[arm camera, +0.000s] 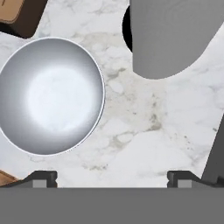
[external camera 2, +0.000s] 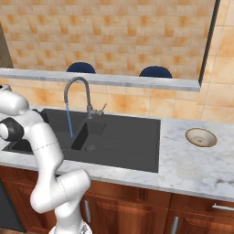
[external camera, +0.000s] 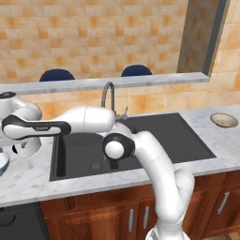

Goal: Rinse each bowl for a few seconds and place them down in the sink or on the counter.

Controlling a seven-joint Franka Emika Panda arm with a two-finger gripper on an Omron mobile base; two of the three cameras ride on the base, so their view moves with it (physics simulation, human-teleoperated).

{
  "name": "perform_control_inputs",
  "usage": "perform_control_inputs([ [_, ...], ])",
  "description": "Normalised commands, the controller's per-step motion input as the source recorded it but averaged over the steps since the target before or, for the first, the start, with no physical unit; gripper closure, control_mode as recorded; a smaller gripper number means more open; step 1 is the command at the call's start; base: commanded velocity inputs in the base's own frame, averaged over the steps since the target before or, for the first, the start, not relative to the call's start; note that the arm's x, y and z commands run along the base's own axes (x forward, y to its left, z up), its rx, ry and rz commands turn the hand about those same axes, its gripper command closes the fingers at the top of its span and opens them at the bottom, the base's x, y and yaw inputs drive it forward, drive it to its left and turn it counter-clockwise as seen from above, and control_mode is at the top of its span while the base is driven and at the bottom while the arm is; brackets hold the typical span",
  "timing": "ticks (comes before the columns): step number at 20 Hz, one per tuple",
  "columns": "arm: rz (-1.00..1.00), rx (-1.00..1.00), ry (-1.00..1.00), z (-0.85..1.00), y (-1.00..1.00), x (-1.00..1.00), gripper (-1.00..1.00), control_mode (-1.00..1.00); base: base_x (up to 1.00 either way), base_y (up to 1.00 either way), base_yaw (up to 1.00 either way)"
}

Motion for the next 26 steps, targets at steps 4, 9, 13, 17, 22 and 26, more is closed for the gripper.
perform_control_inputs([
  [4,0.06,0.02,-0.03,-0.34,0.13,0.14,-1.0,-1.0,0.0,0.0,0.0],
  [9,0.02,0.02,0.0,-0.26,0.09,0.15,-1.0,-1.0,0.0,0.0,0.0],
  [13,0.0,0.05,-0.01,-0.22,0.14,0.11,-1.0,-1.0,0.0,0.0,0.0],
  [17,-0.02,0.07,0.0,-0.22,0.18,0.09,-1.0,-1.0,0.0,0.0,0.0],
  [22,-0.01,0.06,0.0,-0.15,0.15,0.1,-1.0,-1.0,0.0,0.0,0.0],
  [26,-0.03,0.02,0.0,-0.18,0.08,0.06,-1.0,-1.0,0.0,0.0,0.0],
])
